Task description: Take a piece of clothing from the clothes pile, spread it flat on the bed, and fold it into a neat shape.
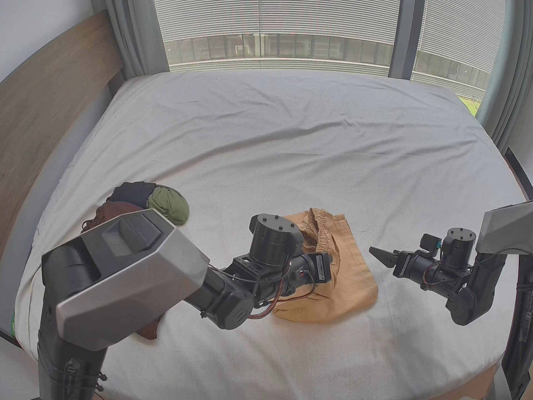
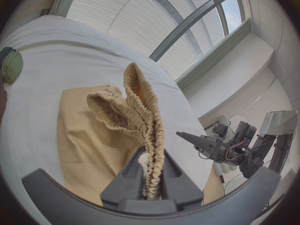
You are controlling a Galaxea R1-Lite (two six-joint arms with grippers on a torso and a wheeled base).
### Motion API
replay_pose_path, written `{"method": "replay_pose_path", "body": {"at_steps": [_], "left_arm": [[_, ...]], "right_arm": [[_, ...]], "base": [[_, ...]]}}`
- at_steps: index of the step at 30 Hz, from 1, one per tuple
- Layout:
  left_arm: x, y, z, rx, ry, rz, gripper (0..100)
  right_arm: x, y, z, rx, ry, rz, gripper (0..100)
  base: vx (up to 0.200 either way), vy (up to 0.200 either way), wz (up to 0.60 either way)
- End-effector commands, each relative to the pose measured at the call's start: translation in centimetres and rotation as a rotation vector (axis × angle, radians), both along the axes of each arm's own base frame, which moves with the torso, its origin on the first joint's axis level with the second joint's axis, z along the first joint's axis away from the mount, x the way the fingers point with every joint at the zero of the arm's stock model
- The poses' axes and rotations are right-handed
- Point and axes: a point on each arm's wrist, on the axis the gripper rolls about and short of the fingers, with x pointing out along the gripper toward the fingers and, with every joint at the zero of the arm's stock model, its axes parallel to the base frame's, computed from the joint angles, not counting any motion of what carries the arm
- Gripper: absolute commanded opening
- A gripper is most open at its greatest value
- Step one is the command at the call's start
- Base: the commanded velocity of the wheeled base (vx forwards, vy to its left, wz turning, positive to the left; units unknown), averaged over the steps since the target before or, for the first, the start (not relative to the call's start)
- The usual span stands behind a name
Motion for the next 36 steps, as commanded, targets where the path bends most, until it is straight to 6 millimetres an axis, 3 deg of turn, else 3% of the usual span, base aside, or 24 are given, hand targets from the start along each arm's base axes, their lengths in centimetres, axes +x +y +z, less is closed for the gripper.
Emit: {"method": "replay_pose_path", "body": {"at_steps": [1, 7, 8, 17, 22, 34, 36], "left_arm": [[0.0, -0.4, -1.1, 0.014, 0.014, -0.006, 0], [0.2, -0.3, -1.6, 0.023, 0.02, 0.001, 0], [0.2, -0.3, -1.6, 0.024, 0.021, 0.002, 100], [0.9, 0.0, -1.5, 0.052, -0.027, 0.044, 100], [1.6, 1.7, -1.5, 0.083, -0.034, 0.078, 100], [1.0, 6.8, 2.2, 0.063, -0.068, 0.166, 100], [0.5, 8.5, 3.8, 0.042, -0.091, 0.193, 100]], "right_arm": [[0.0, 0.0, 0.0, 0.0, -0.001, -0.001, 100], [0.0, 0.0, 0.0, 0.004, -0.003, 0.003, 100], [0.0, 0.0, 0.0, 0.003, -0.003, 0.003, 100], [0.0, 0.1, -0.2, 0.003, 0.006, 0.006, 100], [-0.1, 0.2, -0.5, 0.002, 0.015, 0.01, 100], [0.2, 0.6, -1.3, 0.001, 0.029, 0.024, 100], [0.8, 0.8, -1.1, 0.004, 0.007, 0.027, 100]], "base": [[0.0, 0.0, 0.0], [0.0, 0.0, 0.0], [0.0, 0.0, 0.0], [0.0, 0.0, 0.0], [0.0, 0.0, 0.0], [0.0, 0.0, 0.0], [0.0, 0.0, 0.0]]}}
